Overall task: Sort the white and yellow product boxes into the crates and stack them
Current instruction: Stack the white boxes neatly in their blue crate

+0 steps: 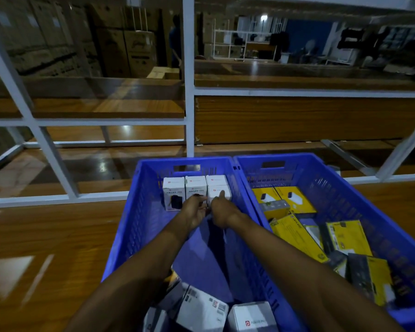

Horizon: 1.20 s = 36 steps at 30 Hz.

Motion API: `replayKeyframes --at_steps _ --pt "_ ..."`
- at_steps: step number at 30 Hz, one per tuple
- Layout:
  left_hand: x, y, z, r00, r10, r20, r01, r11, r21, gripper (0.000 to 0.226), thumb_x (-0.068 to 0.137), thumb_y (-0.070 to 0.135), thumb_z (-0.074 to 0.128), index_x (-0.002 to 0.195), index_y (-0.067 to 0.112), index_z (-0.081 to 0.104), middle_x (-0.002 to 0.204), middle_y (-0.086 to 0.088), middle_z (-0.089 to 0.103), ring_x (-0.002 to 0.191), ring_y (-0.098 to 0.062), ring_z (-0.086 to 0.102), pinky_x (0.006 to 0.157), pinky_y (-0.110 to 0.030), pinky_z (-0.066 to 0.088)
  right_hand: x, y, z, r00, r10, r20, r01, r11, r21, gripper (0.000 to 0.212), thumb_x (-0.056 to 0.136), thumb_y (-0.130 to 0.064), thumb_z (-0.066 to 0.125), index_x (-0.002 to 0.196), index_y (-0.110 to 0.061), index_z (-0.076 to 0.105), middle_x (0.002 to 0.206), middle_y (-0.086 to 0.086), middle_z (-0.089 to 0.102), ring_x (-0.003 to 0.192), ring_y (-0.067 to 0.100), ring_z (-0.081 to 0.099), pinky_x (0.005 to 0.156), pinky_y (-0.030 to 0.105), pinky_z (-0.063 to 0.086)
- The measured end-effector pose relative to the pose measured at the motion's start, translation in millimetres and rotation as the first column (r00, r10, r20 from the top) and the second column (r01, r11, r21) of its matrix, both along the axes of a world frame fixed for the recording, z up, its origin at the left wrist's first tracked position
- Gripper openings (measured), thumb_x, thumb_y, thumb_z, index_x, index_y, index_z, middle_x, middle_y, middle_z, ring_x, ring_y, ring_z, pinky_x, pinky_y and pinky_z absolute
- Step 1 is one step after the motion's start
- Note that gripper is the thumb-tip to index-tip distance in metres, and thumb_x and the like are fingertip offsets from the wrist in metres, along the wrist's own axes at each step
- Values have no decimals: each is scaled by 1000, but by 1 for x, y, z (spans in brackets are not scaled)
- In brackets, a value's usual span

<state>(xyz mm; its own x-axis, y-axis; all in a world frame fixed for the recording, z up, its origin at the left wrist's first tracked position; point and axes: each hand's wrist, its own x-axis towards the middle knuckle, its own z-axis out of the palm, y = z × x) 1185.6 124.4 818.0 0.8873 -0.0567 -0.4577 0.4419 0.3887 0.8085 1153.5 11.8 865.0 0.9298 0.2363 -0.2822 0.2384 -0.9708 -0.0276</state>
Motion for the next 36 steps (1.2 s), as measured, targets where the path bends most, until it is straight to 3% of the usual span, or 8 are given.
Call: replayKeyframes --at_steps 6,16,20,24,28,32,34,36 --pt "-4 4 1 995 -92 -44 95 993 68 17 98 16 48 89 15 62 93 -7 55 87 -23 54 71 -38 49 -3 -1 -2 997 -57 -54 60 996 68 79 96 -7 56 155 3 5 159 26 -22 119 41 57 75 34 45" --pt "-12 14 6 980 -196 -34 198 976 92 25 101 20 48 122 12 56 114 -18 61 102 -32 59 83 -42 51 3 -3 -5 989 -124 -86 138 973 186 69 96 -12 55 152 4 20 161 25 -18 126 41 52 84 39 48" --pt "-18 24 19 968 -249 -30 246 917 313 17 102 19 44 98 10 57 86 -10 56 73 -21 54 66 -35 47 -1 -4 1 990 -129 -52 137 970 203 60 94 -15 58 146 0 33 163 26 1 119 44 56 77 38 47" --pt "-29 48 37 929 -367 -53 321 725 609 21 97 20 51 103 3 62 90 -15 59 67 -25 52 59 -30 43 -13 -3 5 991 -113 -76 129 954 270 47 89 -18 58 133 -5 52 142 20 50 120 37 55 93 40 51" --pt "-55 64 54 812 -562 -158 425 382 821 22 100 15 51 107 -2 62 107 -28 65 72 -29 58 65 -35 50 -37 10 15 979 25 -200 26 968 249 64 97 -30 57 152 -8 35 158 12 34 139 30 41 111 37 38" --pt "-80 86 55 748 -586 -311 466 130 875 6 95 16 54 97 20 59 101 -7 62 87 -23 59 91 -40 55 -70 33 32 947 191 -258 -128 962 242 64 100 -36 55 153 -7 34 158 10 35 140 29 41 111 38 38" --pt "-91 93 58 732 -597 -327 466 89 880 14 96 14 52 103 22 60 106 -6 60 90 -21 56 93 -36 52 -87 43 41 926 253 -281 -190 953 234 58 99 -39 56 146 -6 44 142 13 52 121 29 55 99 39 45" --pt "-99 97 59 728 -599 -334 461 66 885 27 97 11 51 120 16 64 120 -11 63 92 -20 53 87 -31 49 -105 53 49 906 314 -285 -238 932 272 33 99 -42 55 108 -12 65 91 6 59 77 18 55 72 32 44"
